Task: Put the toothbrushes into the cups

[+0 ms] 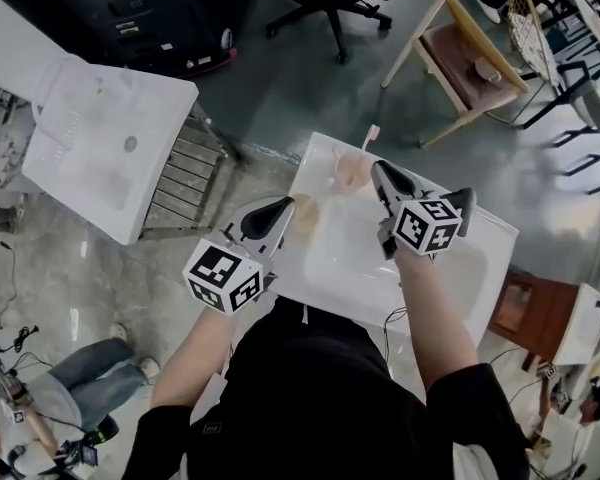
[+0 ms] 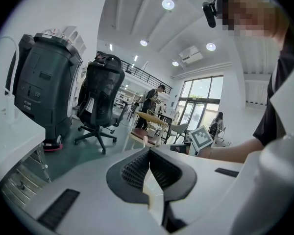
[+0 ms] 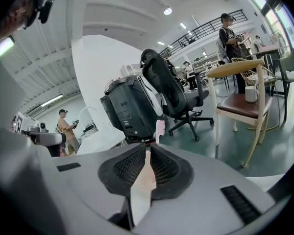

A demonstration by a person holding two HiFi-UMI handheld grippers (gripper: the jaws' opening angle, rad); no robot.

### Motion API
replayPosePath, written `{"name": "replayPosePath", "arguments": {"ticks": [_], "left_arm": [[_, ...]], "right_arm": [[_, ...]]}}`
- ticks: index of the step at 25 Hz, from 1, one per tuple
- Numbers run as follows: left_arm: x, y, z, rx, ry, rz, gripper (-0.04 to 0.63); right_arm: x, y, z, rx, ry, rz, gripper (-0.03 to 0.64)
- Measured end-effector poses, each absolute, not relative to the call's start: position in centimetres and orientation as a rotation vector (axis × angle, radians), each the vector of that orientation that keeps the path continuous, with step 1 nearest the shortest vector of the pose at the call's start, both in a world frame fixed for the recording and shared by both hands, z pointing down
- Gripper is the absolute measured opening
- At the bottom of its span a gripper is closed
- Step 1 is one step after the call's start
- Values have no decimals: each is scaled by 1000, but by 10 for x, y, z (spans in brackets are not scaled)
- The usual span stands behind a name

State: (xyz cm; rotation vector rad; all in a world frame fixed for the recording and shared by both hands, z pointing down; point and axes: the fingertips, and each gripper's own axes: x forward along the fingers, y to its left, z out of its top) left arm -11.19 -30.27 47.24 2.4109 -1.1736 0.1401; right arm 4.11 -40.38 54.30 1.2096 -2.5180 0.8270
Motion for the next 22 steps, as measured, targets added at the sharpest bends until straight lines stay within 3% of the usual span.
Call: {"name": "replayPosePath", "arguments": {"ticks": [13, 22], "left_arm": [[-114, -288, 425, 2530, -1153, 109, 15], [-65, -272, 389, 2648, -1110, 106, 15]], "right_arm": [[47, -353, 445, 1315, -2629, 658, 41], [81, -284, 380, 1328, -2704, 471, 41]]}}
